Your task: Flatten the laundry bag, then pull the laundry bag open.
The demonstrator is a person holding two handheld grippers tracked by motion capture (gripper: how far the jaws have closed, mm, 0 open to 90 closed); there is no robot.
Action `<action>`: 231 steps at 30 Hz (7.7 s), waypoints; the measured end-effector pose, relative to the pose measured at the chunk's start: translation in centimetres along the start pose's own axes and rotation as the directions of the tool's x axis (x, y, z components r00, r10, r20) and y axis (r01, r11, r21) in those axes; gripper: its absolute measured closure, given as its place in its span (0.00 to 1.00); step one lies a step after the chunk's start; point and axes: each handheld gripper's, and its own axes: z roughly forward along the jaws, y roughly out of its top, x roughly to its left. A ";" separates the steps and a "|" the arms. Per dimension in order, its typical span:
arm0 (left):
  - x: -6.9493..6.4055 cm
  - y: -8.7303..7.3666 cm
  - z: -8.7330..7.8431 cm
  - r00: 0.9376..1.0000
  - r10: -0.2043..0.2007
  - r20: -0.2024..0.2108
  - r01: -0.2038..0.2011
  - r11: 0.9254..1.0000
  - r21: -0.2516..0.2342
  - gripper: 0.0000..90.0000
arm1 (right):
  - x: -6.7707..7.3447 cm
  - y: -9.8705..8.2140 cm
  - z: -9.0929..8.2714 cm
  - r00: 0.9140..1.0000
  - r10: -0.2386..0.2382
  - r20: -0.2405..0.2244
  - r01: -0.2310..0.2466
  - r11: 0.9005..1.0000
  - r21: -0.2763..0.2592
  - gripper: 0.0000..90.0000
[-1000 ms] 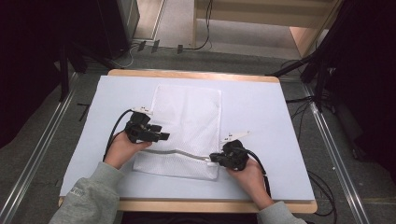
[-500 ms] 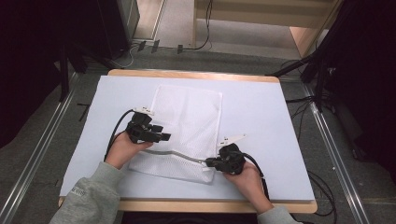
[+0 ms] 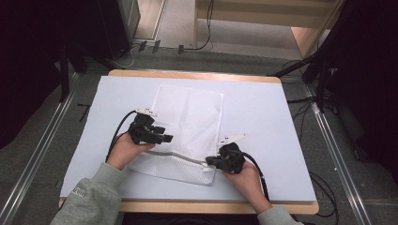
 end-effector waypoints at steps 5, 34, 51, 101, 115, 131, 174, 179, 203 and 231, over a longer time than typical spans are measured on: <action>0.0 0.0 -0.1 1.000 0.001 -0.001 -0.001 1.000 0.001 0.48 | 0.8 -0.3 0.0 0.999 0.003 -0.043 -0.003 1.000 0.008 1.00; -4.4 0.5 0.9 0.994 0.083 0.073 -0.084 0.996 0.011 0.48 | 0.3 -0.6 -0.7 0.995 -0.064 0.074 0.064 0.998 0.002 1.00; -6.2 -0.1 2.9 0.986 0.102 0.129 -0.110 0.992 0.055 0.58 | 0.3 -0.8 -0.5 0.994 -0.083 0.074 0.084 0.996 -0.019 1.00; -7.8 -0.6 7.1 0.971 0.132 0.199 -0.157 0.980 0.118 0.88 | 1.2 -0.4 0.0 0.987 -0.129 0.090 0.130 0.991 -0.005 1.00; -8.6 -0.8 7.5 0.965 0.142 0.221 -0.171 0.978 0.119 0.91 | 1.1 -0.4 0.0 0.988 -0.128 0.087 0.129 0.992 -0.006 1.00; -8.5 -0.7 8.0 0.967 0.115 0.226 -0.144 0.983 0.117 0.96 | 1.1 -0.4 0.0 0.988 -0.127 0.086 0.128 0.992 -0.006 1.00; -2.3 -0.3 2.5 0.948 -0.094 0.304 0.039 0.982 0.185 0.98 | 1.0 -1.0 0.0 0.977 -0.200 0.075 0.203 0.979 -0.035 1.00; -1.8 -0.6 1.8 0.949 -0.108 0.297 0.052 0.980 0.190 0.97 | 0.9 -1.1 -0.1 0.979 -0.193 0.068 0.195 0.980 -0.038 1.00; -1.2 -0.9 1.6 0.939 -0.165 0.302 0.087 0.963 0.254 0.98 | 1.1 -1.1 0.0 0.978 -0.198 0.072 0.201 0.979 -0.037 1.00; -0.9 -1.2 1.7 0.926 -0.227 0.303 0.138 0.947 0.289 0.98 | 1.6 -0.4 0.5 0.961 -0.252 0.112 0.256 0.967 -0.017 1.00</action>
